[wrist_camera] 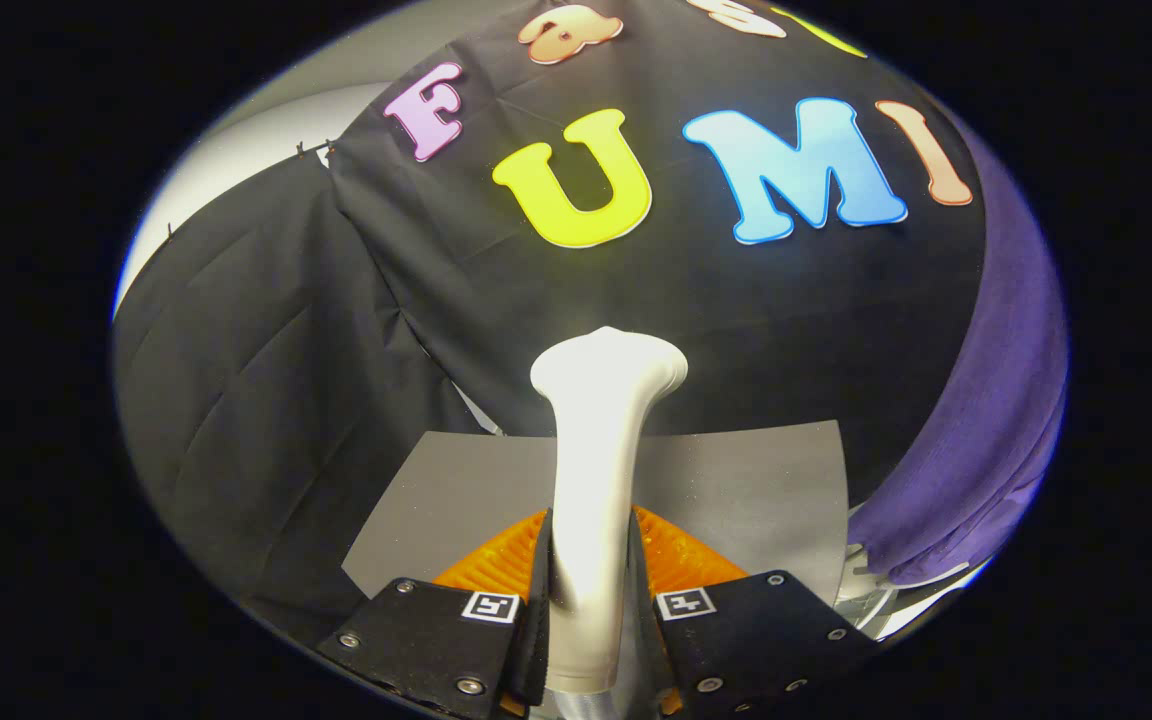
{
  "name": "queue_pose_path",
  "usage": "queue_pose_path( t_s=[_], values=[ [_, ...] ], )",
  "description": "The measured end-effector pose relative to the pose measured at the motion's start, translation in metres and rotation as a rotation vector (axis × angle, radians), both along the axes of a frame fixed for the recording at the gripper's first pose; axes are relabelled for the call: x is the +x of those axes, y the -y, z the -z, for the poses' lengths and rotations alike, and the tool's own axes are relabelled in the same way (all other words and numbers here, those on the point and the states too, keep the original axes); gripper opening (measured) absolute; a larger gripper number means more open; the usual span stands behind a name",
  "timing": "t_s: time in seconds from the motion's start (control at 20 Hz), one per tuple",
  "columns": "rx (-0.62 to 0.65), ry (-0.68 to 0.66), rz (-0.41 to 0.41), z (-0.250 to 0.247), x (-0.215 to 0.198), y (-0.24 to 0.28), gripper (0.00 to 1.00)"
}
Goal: Iron the clothes twice with a garment steamer, once on the left side and once on the right side.
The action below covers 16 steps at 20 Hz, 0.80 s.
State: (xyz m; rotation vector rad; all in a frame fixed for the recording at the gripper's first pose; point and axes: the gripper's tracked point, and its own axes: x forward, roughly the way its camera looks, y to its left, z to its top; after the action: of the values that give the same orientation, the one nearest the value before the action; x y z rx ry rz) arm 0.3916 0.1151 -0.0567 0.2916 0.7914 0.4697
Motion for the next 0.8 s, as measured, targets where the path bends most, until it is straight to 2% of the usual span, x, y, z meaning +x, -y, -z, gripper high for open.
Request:
queue_pose_path(
  t_s=[0.35, 0.8],
  values=[
    [0.0, 0.085, 0.06, -0.023, -0.065, 0.041, 0.35],
    [0.008, 0.084, 0.111, -0.022, -0.148, 0.081, 0.35]
  ],
)
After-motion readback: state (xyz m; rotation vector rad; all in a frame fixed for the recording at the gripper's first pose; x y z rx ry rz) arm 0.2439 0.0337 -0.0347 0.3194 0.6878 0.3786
